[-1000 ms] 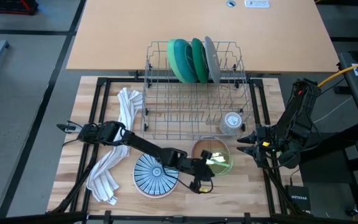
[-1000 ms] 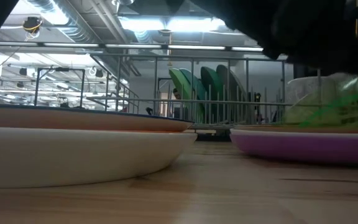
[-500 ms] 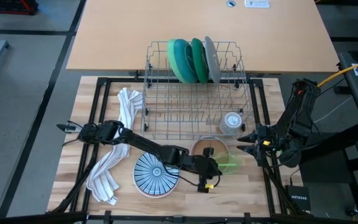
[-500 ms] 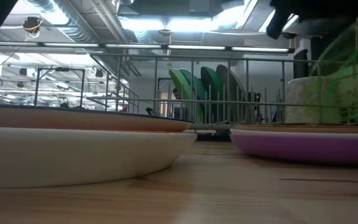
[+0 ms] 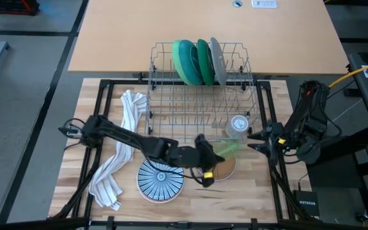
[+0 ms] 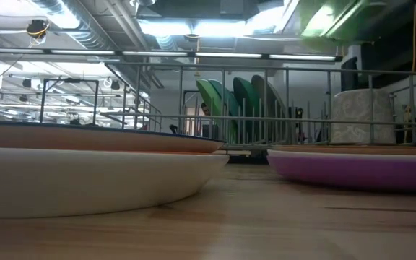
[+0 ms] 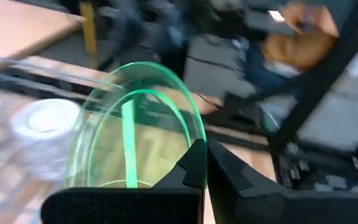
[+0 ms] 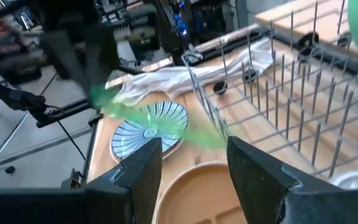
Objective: Sort dishes
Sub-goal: Put the green plate into the dish rack
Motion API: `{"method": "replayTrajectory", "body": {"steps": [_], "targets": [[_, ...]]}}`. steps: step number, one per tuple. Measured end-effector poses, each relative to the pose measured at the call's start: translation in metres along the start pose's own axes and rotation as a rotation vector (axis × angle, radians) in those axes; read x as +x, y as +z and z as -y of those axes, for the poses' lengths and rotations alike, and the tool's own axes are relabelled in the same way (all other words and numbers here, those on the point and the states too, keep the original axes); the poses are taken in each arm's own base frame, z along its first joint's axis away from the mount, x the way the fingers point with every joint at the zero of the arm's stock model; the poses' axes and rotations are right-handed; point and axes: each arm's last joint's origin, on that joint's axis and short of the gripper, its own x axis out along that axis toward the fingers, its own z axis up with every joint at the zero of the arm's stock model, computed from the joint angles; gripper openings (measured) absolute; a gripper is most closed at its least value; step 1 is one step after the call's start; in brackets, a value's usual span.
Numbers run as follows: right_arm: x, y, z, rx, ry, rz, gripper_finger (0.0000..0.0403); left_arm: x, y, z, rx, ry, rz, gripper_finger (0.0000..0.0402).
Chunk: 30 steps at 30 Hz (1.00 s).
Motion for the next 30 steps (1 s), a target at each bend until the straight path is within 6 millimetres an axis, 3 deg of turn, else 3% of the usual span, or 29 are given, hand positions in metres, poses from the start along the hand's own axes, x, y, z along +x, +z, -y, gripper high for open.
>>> {"method": "replayTrajectory", "body": {"steps": [7, 12, 21, 30], "targets": [[-0.001, 0.004, 0.001, -0.076, -0.035, 0.047, 0.0186, -0.045, 0.023, -0.012, -0.146, 0.303, 0.055, 0.0000], [-0.001, 0.004, 0.001, -0.103, -0.036, 0.046, 0.0186, -0.072, 0.024, -0.019, -0.192, 0.509, 0.089, 0.0000], [-0.001, 0.003, 0.003, -0.127, -0.045, 0.036, 0.0186, -0.107, -0.003, -0.031, -0.233, 0.804, 0.156, 0.0000], [-0.001, 0.003, 0.003, -0.127, -0.045, 0.036, 0.0186, -0.115, -0.032, -0.049, -0.325, 0.894, 0.244, 0.0000]]}}
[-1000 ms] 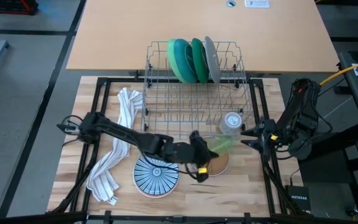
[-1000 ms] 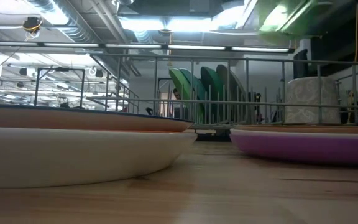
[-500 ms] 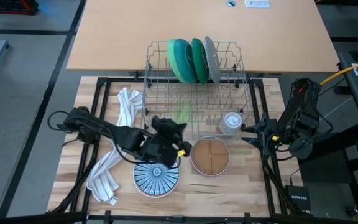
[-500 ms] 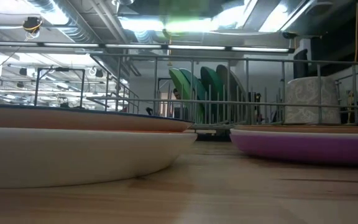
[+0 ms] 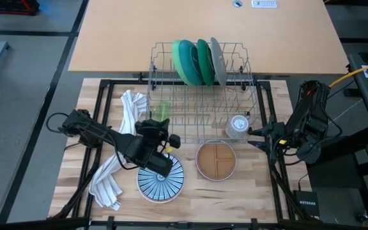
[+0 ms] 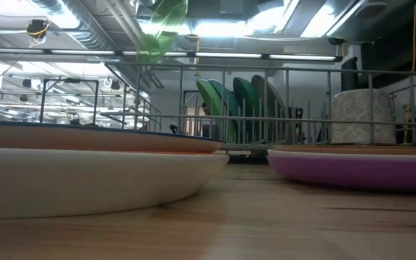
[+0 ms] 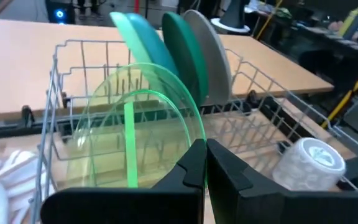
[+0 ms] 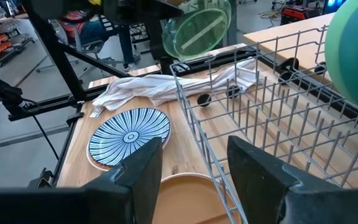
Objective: Sort dishes
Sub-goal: Put the green plate into the dish rack
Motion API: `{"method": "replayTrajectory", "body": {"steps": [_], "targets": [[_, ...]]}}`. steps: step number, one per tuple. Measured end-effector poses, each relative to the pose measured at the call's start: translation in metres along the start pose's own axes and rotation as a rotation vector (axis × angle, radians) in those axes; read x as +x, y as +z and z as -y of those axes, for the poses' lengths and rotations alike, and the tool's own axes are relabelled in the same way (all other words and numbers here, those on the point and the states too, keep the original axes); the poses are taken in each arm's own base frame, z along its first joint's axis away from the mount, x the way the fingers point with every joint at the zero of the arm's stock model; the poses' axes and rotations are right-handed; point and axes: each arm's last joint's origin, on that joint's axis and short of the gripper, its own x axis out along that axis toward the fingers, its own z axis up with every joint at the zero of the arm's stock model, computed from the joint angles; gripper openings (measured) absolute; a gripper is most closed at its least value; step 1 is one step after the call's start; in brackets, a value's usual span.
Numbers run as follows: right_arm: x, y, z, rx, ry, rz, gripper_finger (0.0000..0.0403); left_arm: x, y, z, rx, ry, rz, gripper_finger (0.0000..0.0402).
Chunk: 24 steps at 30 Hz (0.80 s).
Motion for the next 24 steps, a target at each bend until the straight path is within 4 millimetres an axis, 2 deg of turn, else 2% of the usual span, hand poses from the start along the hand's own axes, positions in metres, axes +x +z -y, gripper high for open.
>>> {"method": "replayTrajectory", "body": {"steps": [7, 12, 18, 24], "targets": [[0.000, 0.000, 0.000, -0.001, 0.000, 0.000, 0.0186, 0.012, -0.007, -0.021, -0.111, 0.029, 0.050, 0.0000], [0.000, 0.000, 0.001, -0.007, -0.015, 0.013, 0.0186, 0.019, -0.012, -0.027, -0.181, 0.015, 0.060, 0.0000], [0.000, 0.000, 0.003, -0.023, -0.048, 0.040, 0.0186, 0.027, -0.010, -0.021, -0.222, -0.027, 0.064, 0.0000], [0.000, 0.000, 0.004, -0.041, -0.073, 0.058, 0.0186, 0.050, -0.005, 0.001, -0.165, -0.185, -0.044, 0.0000]]}}
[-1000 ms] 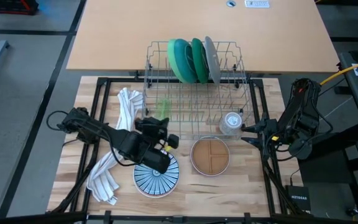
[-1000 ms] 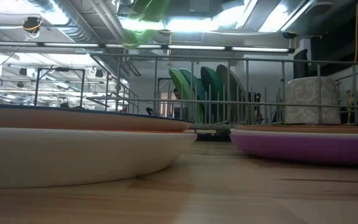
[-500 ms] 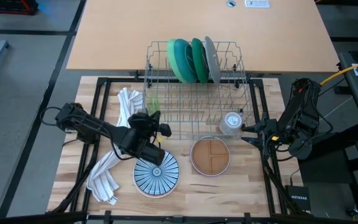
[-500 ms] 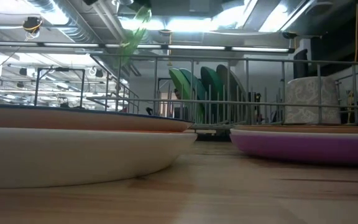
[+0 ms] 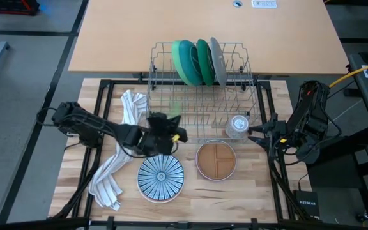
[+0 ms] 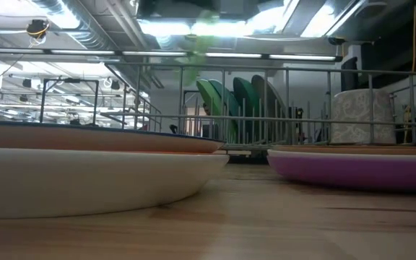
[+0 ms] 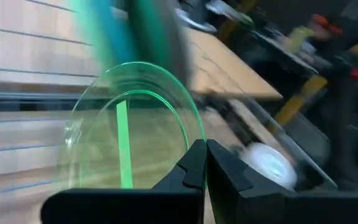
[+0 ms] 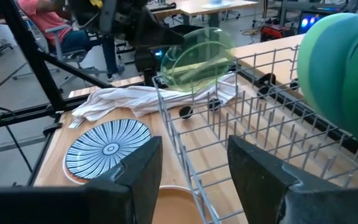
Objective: Sort dishes
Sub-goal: Put the green plate into the dish rack
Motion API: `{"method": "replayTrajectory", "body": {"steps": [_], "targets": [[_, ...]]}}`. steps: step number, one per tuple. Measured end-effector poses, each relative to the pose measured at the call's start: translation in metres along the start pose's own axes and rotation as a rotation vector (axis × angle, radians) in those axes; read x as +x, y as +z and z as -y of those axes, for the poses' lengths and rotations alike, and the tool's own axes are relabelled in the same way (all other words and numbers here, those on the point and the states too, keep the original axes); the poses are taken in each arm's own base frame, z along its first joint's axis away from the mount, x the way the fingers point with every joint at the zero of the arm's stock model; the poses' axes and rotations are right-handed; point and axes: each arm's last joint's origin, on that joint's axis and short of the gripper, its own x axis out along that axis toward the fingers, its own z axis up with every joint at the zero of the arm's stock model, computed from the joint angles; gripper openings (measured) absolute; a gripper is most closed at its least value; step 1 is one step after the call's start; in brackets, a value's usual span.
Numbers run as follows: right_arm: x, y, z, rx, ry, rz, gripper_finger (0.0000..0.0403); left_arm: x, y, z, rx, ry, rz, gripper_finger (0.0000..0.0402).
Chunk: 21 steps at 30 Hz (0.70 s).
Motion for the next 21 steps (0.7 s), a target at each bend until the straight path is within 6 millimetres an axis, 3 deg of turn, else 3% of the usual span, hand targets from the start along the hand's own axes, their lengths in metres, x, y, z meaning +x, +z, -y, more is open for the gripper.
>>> {"method": "replayTrajectory", "body": {"steps": [4, 9, 14, 21], "targets": [[0.000, 0.000, 0.000, -0.001, -0.004, 0.004, 0.0186, 0.024, 0.011, 0.007, 0.005, -0.161, 0.034, 0.0000], [0.000, 0.000, 0.000, 0.005, 0.014, -0.016, 0.0186, 0.039, 0.027, 0.002, 0.000, -0.287, 0.047, 0.0000], [0.000, -0.001, -0.001, 0.008, 0.031, -0.036, 0.0186, 0.046, 0.028, -0.023, -0.050, -0.261, 0.026, 0.0000], [0.000, -0.001, -0.001, 0.017, 0.036, -0.041, 0.0186, 0.033, 0.023, -0.067, -0.226, -0.296, 0.076, 0.0000]]}}
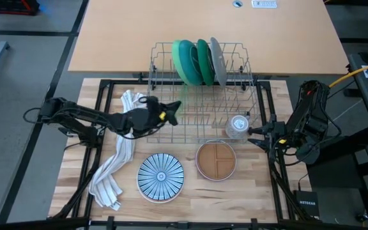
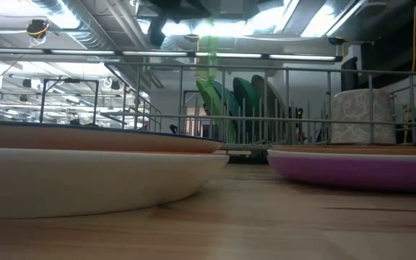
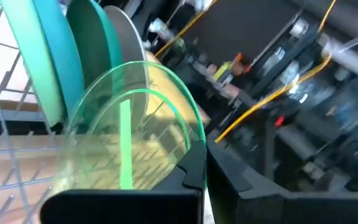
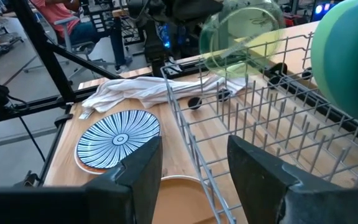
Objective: Sort dishes
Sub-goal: Put the green plate into the dish rack
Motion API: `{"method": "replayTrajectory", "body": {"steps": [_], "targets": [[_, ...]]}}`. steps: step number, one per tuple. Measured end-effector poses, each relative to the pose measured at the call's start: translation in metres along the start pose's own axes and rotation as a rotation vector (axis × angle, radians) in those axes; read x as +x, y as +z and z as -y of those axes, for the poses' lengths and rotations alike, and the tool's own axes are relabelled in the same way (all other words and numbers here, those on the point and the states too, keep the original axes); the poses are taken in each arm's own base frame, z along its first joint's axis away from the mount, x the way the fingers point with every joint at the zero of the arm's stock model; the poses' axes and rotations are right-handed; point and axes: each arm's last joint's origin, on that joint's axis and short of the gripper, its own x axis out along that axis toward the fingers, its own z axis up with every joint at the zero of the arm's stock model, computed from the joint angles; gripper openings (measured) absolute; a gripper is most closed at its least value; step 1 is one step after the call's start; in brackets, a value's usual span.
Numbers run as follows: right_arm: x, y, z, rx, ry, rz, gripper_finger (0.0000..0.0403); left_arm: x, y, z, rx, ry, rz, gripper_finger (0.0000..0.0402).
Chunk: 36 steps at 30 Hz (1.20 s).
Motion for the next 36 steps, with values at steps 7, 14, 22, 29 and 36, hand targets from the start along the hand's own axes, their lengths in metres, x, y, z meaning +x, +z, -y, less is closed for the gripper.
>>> {"method": "replayTrajectory", "body": {"steps": [7, 14, 22, 29, 36], "targets": [[0.000, 0.000, 0.000, 0.013, -0.004, 0.007, 0.0186, -0.015, -0.016, -0.036, -0.119, -0.056, 0.065, 0.0000], [0.000, 0.000, 0.000, 0.026, -0.004, 0.008, 0.0186, -0.018, -0.021, -0.052, -0.154, -0.056, 0.085, 0.0000], [0.000, 0.000, 0.000, 0.027, -0.005, 0.009, 0.0186, -0.019, -0.019, -0.050, -0.138, -0.074, 0.102, 0.0000], [0.000, 0.000, 0.000, 0.027, -0.004, 0.008, 0.0186, -0.019, -0.018, -0.049, -0.110, -0.072, 0.115, 0.0000], [0.000, 0.000, 0.000, 0.026, -0.004, 0.007, 0.0186, -0.019, -0.018, -0.051, -0.100, -0.046, 0.121, 0.0000]]}}
